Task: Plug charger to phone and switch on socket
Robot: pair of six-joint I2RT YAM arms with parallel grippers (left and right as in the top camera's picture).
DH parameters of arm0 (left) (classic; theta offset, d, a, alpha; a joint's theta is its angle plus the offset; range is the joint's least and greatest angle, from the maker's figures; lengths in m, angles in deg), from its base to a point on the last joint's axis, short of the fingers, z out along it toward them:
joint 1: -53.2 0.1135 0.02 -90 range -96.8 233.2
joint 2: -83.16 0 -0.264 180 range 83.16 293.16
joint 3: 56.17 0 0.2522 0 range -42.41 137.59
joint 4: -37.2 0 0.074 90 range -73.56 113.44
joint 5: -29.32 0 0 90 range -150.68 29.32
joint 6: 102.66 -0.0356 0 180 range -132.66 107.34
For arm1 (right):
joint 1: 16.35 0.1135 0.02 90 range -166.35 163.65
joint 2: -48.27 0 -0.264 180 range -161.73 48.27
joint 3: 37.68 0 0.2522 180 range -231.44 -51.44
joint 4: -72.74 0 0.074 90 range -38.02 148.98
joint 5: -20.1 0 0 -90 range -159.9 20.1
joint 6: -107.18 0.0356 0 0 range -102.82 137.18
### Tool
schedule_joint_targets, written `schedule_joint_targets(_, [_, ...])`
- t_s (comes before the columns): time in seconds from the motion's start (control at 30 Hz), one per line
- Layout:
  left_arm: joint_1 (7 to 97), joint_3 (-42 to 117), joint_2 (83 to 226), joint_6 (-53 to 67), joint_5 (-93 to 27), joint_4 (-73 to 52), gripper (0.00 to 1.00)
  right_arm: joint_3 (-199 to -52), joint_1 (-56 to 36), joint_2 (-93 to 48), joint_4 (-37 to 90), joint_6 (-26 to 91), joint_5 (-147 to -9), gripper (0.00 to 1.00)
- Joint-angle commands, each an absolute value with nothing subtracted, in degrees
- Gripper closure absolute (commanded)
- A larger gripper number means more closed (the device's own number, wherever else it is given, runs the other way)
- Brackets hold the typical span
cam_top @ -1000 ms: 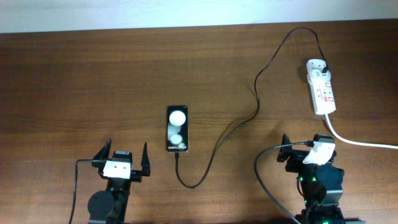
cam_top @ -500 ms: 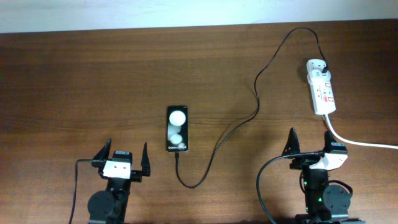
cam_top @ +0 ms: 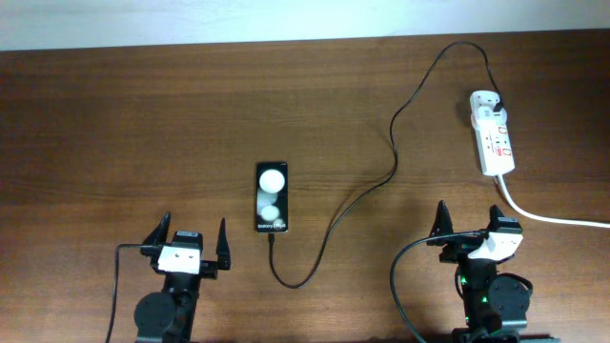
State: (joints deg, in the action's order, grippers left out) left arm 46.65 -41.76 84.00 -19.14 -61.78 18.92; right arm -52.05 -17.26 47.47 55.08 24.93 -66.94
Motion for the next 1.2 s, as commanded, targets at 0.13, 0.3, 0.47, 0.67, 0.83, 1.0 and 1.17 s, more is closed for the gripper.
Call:
schedule_joint_targets(0.13, [46.98, -41.90, 83.45, -20.08, -61.98, 18.64, 0.01, -51.76, -16.73, 48.08, 54.47, 25.08, -67.72, 0.02])
schedule_joint_targets(0.3, [46.98, -41.90, 83.45, -20.08, -61.98, 18.64, 0.01, -51.76, -16.73, 48.08, 54.47, 20.23, -67.74, 0.02])
schedule_joint_targets(0.47, [46.98, -41.90, 83.45, -20.06, -61.98, 18.64, 0.01, -51.76, -16.73, 48.08, 54.42, 17.39, -68.07, 0.02])
schedule_joint_targets(0.67, [46.98, -41.90, 83.45, -20.08, -61.98, 18.64, 0.01, -51.76, -16.73, 48.08, 54.45, 17.41, -68.12, 0.02])
schedule_joint_targets(0.83, [46.98, -41.90, 83.45, -20.06, -61.98, 18.64, 0.01, -51.76, -16.73, 48.08, 54.45, 17.41, -68.14, 0.02])
schedule_joint_targets(1.0, [46.98, -41.90, 83.45, -20.08, -61.98, 18.64, 0.01, -51.76, -16.73, 48.08, 54.45, 17.43, -68.12, 0.02])
schedule_joint_targets(1.17, [46.98, -41.90, 83.45, -20.06, -61.98, 18.64, 0.01, -51.76, -16.73, 48.08, 54.45, 17.41, -68.12, 0.02])
